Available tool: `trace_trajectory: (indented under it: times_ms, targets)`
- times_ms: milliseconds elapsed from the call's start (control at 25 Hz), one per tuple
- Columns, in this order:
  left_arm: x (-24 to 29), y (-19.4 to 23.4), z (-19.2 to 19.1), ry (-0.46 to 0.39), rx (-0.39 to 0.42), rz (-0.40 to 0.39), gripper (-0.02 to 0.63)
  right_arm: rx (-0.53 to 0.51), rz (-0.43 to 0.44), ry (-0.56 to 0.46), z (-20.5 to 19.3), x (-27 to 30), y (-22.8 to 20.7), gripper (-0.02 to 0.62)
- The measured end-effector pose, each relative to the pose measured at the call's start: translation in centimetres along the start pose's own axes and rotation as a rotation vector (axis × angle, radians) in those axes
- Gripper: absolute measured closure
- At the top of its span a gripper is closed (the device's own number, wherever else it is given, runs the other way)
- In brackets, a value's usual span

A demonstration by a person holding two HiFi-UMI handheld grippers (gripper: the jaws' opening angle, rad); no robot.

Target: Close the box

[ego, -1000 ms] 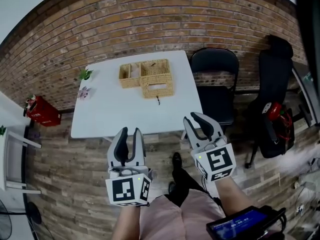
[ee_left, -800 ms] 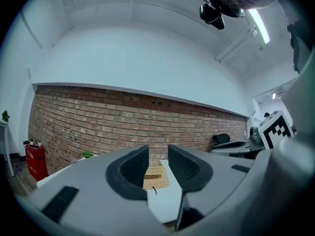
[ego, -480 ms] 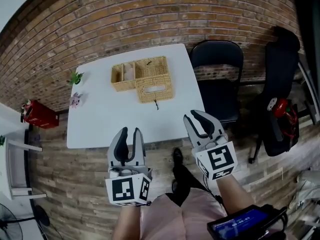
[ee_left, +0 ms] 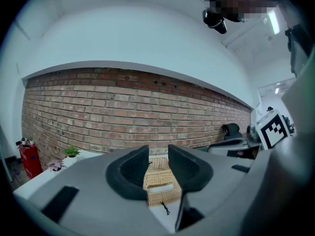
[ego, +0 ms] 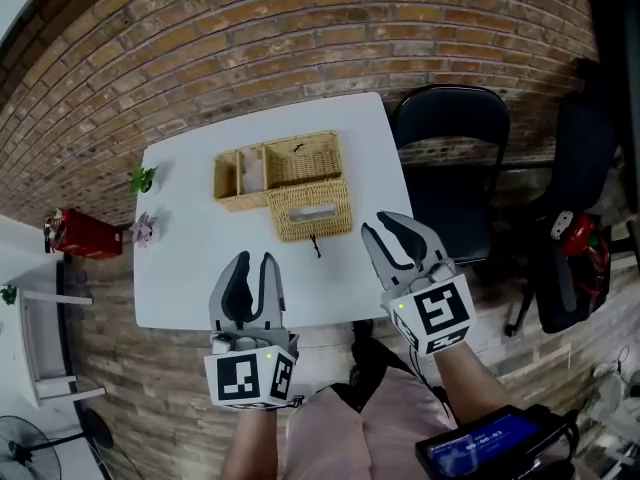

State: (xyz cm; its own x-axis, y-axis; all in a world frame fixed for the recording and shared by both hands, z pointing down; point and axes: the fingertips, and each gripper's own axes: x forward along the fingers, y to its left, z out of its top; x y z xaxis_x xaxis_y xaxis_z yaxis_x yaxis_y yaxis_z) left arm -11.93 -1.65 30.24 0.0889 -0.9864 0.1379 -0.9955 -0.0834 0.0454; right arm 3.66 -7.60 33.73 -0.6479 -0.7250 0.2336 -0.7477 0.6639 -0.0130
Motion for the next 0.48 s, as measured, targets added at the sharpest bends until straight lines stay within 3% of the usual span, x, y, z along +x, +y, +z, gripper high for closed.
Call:
trace_trajectory:
  times_ms: [480]
  targets:
    - [3.5,1.7,2.7,-0.023,0.031,0.051,0.477,-0.013,0.047,-0.049,3.4,5.4,-2.8,0.494]
